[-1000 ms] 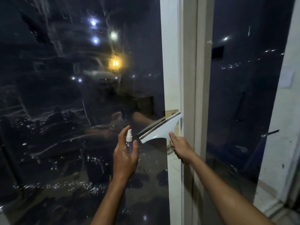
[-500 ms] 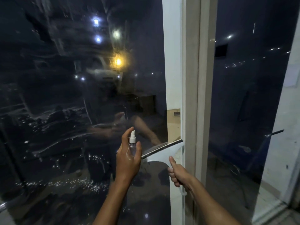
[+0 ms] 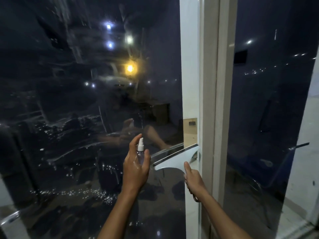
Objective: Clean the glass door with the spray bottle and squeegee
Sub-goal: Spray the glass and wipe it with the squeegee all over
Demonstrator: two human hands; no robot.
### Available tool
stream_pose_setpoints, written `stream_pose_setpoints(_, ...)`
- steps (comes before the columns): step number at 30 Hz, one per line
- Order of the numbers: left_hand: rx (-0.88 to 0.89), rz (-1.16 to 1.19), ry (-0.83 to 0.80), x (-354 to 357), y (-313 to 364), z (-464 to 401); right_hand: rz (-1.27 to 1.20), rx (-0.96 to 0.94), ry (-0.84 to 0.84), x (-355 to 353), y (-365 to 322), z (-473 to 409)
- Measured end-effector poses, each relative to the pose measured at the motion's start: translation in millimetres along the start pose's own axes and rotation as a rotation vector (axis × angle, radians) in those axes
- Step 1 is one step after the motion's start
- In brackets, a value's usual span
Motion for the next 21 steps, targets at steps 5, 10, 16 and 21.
stream_pose_setpoints(5, 0.065, -0.035, 0.070, -30, 12, -31, 0.022, -0.246, -0.090, 7, -48, -9)
stream_pose_setpoints(10, 0.102, -0.058, 0.173, -87, 10, -70, 0.200, -0.582, -0.046, 22, -125, -5)
stream_pose_setpoints(16, 0.094, -0.134, 0.262, -152, -2, -80, 0.516, -0.732, -0.135, 57, -182, 11)
stream_pose_setpoints(21, 0.120, -0.215, 0.327, -201, -7, -101, 0.485, -0.724, -0.192, 81, -191, 12)
Point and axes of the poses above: each hand's wrist, its own z-axis away from the middle knuckle, its own x-axis out of the palm, y = z × x, the point moved 2 cm from there along -z, towards the middle knuckle, and after that the axes turned 1 degree about -y, right-handed, at the moved point
